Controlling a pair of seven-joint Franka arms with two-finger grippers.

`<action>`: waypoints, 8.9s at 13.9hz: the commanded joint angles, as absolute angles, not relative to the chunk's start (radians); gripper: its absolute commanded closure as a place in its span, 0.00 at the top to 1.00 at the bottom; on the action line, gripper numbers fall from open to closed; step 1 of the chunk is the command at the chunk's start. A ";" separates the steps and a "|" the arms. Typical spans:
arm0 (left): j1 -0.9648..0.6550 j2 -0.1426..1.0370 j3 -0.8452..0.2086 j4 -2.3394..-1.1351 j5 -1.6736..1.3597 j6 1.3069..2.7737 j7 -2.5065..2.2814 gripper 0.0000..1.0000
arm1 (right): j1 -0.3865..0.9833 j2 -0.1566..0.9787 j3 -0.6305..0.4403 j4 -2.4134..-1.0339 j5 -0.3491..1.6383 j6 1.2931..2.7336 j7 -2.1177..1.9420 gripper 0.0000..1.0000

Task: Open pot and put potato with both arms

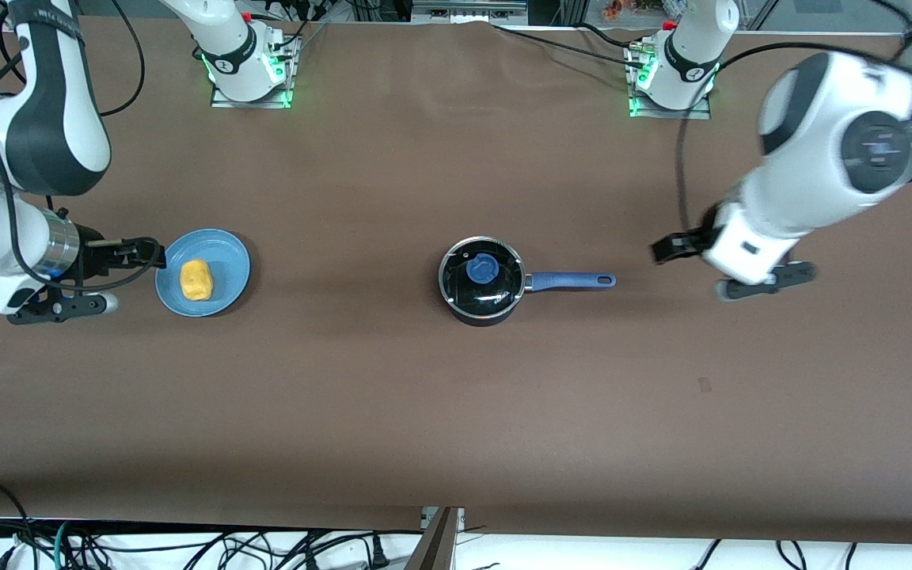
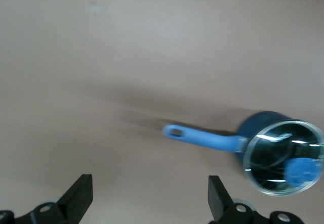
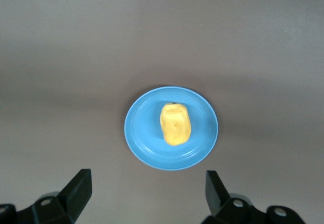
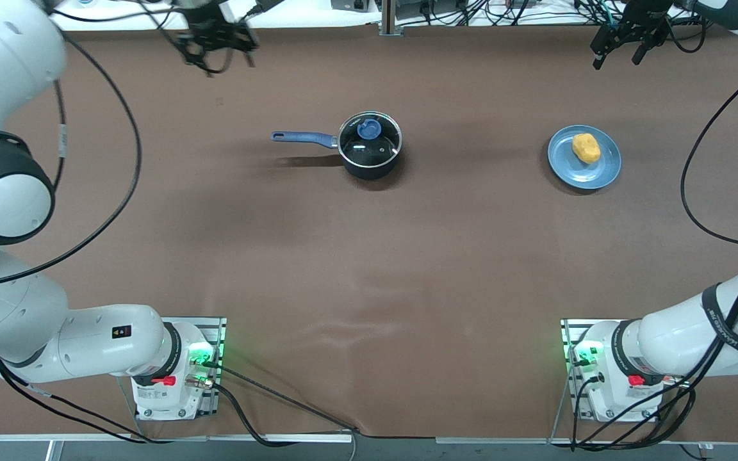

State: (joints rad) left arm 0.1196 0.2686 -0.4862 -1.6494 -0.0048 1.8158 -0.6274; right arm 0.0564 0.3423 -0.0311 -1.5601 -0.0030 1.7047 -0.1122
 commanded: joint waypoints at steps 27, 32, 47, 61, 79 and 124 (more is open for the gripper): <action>-0.328 0.690 -0.460 -1.502 0.140 2.120 -1.262 1.00 | 0.014 0.506 -0.057 -1.931 -0.003 2.183 -0.278 0.99; -0.328 0.695 -0.459 -1.502 0.150 2.121 -1.259 0.95 | 0.014 0.509 -0.057 -1.936 -0.002 2.183 -0.276 0.75; -0.327 0.698 -0.457 -1.500 0.158 2.152 -1.247 0.00 | 0.015 0.480 -0.048 -1.914 0.000 2.164 -0.256 0.38; -0.120 0.477 -0.466 -1.440 0.111 1.792 -0.866 0.00 | 0.060 0.477 0.208 -1.594 0.035 1.836 0.295 0.37; 0.376 0.107 -0.457 -2.346 0.060 2.404 -0.038 0.00 | 0.571 0.781 0.241 -1.338 0.029 2.407 1.256 0.37; 0.121 0.000 -0.081 -1.803 -0.011 1.824 0.118 1.00 | -0.044 0.201 0.195 -1.521 -0.098 1.620 0.028 1.00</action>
State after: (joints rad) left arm 0.1253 0.0265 -0.0944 -1.7834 0.0114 1.8080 0.1221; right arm -0.0339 0.3303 0.1886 -1.3931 -0.0972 1.6070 0.0319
